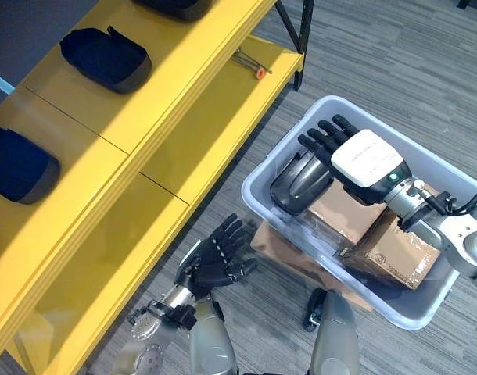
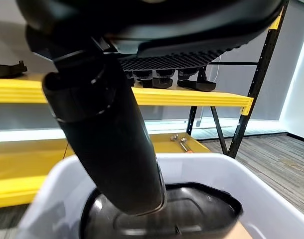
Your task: Move parts from the plastic box to the shelf.
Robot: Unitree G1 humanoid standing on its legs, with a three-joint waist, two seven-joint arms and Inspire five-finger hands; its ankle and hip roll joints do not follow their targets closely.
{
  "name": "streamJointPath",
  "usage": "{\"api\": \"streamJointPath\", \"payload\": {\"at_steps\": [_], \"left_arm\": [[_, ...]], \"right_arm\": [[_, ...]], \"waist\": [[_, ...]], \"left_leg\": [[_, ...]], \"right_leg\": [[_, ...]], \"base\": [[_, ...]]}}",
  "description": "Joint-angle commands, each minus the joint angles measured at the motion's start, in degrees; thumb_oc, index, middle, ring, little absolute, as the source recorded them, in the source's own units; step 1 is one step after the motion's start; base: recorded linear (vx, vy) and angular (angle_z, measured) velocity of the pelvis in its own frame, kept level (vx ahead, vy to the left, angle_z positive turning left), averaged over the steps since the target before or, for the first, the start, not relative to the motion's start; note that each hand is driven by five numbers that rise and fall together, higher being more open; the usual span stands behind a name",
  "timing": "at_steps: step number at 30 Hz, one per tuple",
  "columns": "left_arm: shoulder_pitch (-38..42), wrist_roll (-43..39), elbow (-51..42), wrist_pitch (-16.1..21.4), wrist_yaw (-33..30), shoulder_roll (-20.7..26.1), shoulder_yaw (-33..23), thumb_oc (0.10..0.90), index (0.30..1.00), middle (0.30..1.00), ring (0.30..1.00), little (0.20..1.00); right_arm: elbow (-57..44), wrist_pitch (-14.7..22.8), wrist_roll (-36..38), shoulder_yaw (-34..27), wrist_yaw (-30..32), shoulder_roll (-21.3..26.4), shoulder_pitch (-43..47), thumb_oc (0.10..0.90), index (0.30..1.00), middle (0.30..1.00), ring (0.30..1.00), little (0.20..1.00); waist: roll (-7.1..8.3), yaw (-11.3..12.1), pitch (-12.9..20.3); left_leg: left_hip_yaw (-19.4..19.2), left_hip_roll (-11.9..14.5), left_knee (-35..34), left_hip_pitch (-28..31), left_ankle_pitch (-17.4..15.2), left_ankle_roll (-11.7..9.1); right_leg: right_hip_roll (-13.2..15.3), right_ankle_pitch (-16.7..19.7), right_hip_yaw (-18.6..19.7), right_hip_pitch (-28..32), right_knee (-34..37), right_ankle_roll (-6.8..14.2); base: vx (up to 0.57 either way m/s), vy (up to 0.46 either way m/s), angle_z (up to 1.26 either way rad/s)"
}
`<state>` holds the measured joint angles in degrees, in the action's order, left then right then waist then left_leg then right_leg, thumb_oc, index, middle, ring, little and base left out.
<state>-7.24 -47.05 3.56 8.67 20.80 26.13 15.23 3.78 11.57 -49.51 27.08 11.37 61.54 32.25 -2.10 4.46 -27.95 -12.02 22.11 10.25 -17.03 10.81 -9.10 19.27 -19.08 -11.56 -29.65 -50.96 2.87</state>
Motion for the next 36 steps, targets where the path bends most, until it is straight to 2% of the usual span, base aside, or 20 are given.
{"api": "streamJointPath", "payload": {"at_steps": [1, 6, 10, 11, 14, 15, 16, 20, 22, 25, 28, 33, 35, 36], "left_arm": [[1.2, -3.0, -8.8, 4.4, 3.2, 2.2, 1.6, 0.900, 1.000, 1.000, 1.000, 1.000], [2.3, -3.6, -10.2, 4.7, 3.0, 3.1, 1.4, 0.900, 1.000, 1.000, 1.000, 1.000], [2.5, -4.5, -10.9, 4.6, 3.5, 3.6, 1.3, 0.900, 1.000, 1.000, 1.000, 1.000], [2.5, -4.7, -11.0, 4.8, 3.8, 3.6, 1.4, 0.900, 1.000, 1.000, 1.000, 1.000], [2.9, -4.9, -11.7, 6.2, 5.6, 3.9, 1.8, 0.900, 1.000, 1.000, 1.000, 1.000], [3.4, -5.7, -11.9, 6.5, 7.0, 4.1, 2.1, 0.900, 1.000, 1.000, 1.000, 1.000], [3.4, -5.7, -11.9, 6.5, 7.0, 4.1, 2.1, 0.900, 1.000, 1.000, 1.000, 1.000], [6.7, -5.8, -11.5, 7.0, 7.3, 4.6, 4.3, 0.900, 1.000, 1.000, 1.000, 1.000], [8.4, -5.3, -11.9, 6.3, 7.2, 4.9, 4.6, 0.900, 1.000, 1.000, 1.000, 1.000], [9.2, -3.8, -12.0, 6.6, 5.2, 5.4, 4.9, 0.900, 1.000, 1.000, 1.000, 1.000], [9.5, -4.7, -12.2, 6.1, 4.5, 5.8, 4.6, 0.900, 1.000, 1.000, 1.000, 1.000], [8.7, -5.4, -12.4, 6.1, 5.2, 6.6, 3.4, 0.900, 1.000, 1.000, 1.000, 1.000], [8.4, -5.6, -12.6, 5.8, 5.7, 6.8, 2.8, 0.900, 1.000, 1.000, 1.000, 1.000], [8.3, -5.8, -12.6, 5.7, 6.0, 7.0, 2.6, 0.900, 1.000, 1.000, 1.000, 1.000]], "right_arm": [[0.8, -2.5, -0.5, 0.1, 5.2, 0.1, 11.8, 0.900, 1.000, 1.000, 1.000, 1.000], [4.0, -3.5, -0.3, 2.5, 5.2, -0.2, 15.6, 0.900, 1.000, 1.000, 1.000, 1.000], [4.7, -3.7, -0.4, 3.8, 4.4, 0.1, 17.4, 0.900, 1.000, 1.000, 1.000, 1.000], [4.9, -4.2, 0.3, 4.5, 4.3, 0.2, 17.8, 0.900, 1.000, 1.000, 1.000, 1.000], [5.9, -4.7, 0.8, 5.3, 5.2, 0.8, 19.3, 0.900, 1.000, 1.000, 1.000, 1.000], [6.3, -4.7, 0.8, 5.2, 5.7, 1.0, 19.7, 0.900, 1.000, 1.000, 1.000, 1.000], [6.3, -4.7, 0.8, 5.2, 5.7, 1.0, 19.7, 0.900, 1.000, 1.000, 1.000, 1.000], [8.0, -4.9, -0.9, 5.6, 8.0, 0.0, 20.5, 0.900, 1.000, 1.000, 1.000, 1.000], [7.9, -6.8, -1.7, 6.6, 7.8, -0.5, 22.7, 0.900, 1.000, 1.000, 1.000, 1.000], [8.7, -8.7, -1.6, 7.2, 7.3, -0.8, 24.1, 0.900, 1.000, 1.000, 1.000, 1.000], [10.7, -8.7, -0.6, 7.7, 7.9, -1.1, 25.6, 0.900, 1.000, 1.000, 1.000, 1.000], [11.6, -9.0, 0.2, 8.0, 6.4, -1.1, 25.7, 0.900, 1.000, 1.000, 1.000, 1.000], [12.0, -9.8, 0.2, 8.1, 5.6, -1.2, 25.4, 0.900, 1.000, 1.000, 1.000, 1.000], [12.6, -11.8, 1.1, 8.1, 5.4, -1.1, 25.2, 0.900, 1.000, 1.000, 1.000, 1.000]], "waist": [[0.88, 1.5, 0.6], [0.79, 2.1, -1.5], [0.95, 2.5, -1.8], [1.29, 2.4, -1.8], [1.10, 2.4, -1.8], [1.02, 2.4, -1.8], [1.02, 2.4, -1.8], [1.04, 1.9, -1.8], [0.70, 1.9, -1.8], [0.34, 2.0, -1.8], [0.22, 2.4, -1.8], [0.41, 2.9, -1.8], [0.51, 3.1, -1.8], [0.56, 3.2, -1.8]], "left_leg": [[4.0, 0.9, 7.0, -0.2, -6.3, 0.9], [4.9, 0.1, 10.7, -4.6, -7.4, 1.6], [5.6, -0.6, 12.9, -8.1, -8.2, 2.0], [5.9, -1.4, 14.4, -8.8, -9.9, 1.8], [5.9, -2.4, 18.8, -14.0, -12.8, 2.7], [5.8, -2.9, 21.7, -16.7, -14.8, 3.2], [5.9, -2.9, 21.9, -16.9, -14.9, 3.2], [7.6, -3.6, 34.0, -26.6, -19.9, 4.6], [8.5, -4.5, 40.1, -31.3, -23.2, 5.7], [9.7, -5.1, 45.8, -35.2, -25.3, 6.0], [11.2, -5.3, 53.8, -40.2, -28.5, 6.1], [12.7, -5.5, 59.8, -43.9, -30.6, 5.9], [13.0, -5.4, 61.5, -45.1, -31.1, 5.7], [13.1, -5.4, 62.3, -45.6, -31.2, 5.6]], "right_leg": [[-0.7, -2.1, -2.9, 2.2, -1.8, -0.4], [-0.7, -3.5, -2.7, -2.0, -5.7, -1.2], [-1.1, -4.6, -2.9, -5.1, -8.1, -1.8], [-0.9, -6.1, -2.4, -5.5, -9.4, -1.3], [-1.2, -7.6, -2.7, -9.5, -13.0, -2.4], [-1.2, -8.8, -3.1, -11.2, -15.1, -3.0], [-1.2, -8.8, -3.1, -11.3, -15.2, -3.0], [-0.8, -12.0, -3.2, -16.9, -22.9, -4.5], [-0.7, -13.1, -2.1, -20.7, -27.5, -4.4], [-0.4, -14.5, -1.3, -23.0, -31.0, -4.6], [0.0, -16.4, -0.1, -26.5, -36.5, -4.1], [0.6, -17.7, 0.8, -28.8, -40.7, -3.0], [0.8, -18.2, 1.0, -29.6, -42.2, -2.6], [0.8, -18.4, 1.1, -29.8, -42.8, -2.4]], "base": [[-0.06, -0.070, -0.04], [-0.07, -0.076, 0.00], [-0.04, -0.071, 0.03], [-0.04, -0.069, 0.02], [-0.10, -0.049, 0.03], [-0.08, -0.034, -0.03], [-0.07, -0.045, -0.01], [-0.06, -0.080, 0.14], [-0.06, 0.009, 0.16], [-0.02, 0.004, -0.01], [0.01, -0.014, 0.03], [0.03, -0.007, 0.04], [0.01, -0.006, -0.02], [0.03, -0.015, -0.03]]}}
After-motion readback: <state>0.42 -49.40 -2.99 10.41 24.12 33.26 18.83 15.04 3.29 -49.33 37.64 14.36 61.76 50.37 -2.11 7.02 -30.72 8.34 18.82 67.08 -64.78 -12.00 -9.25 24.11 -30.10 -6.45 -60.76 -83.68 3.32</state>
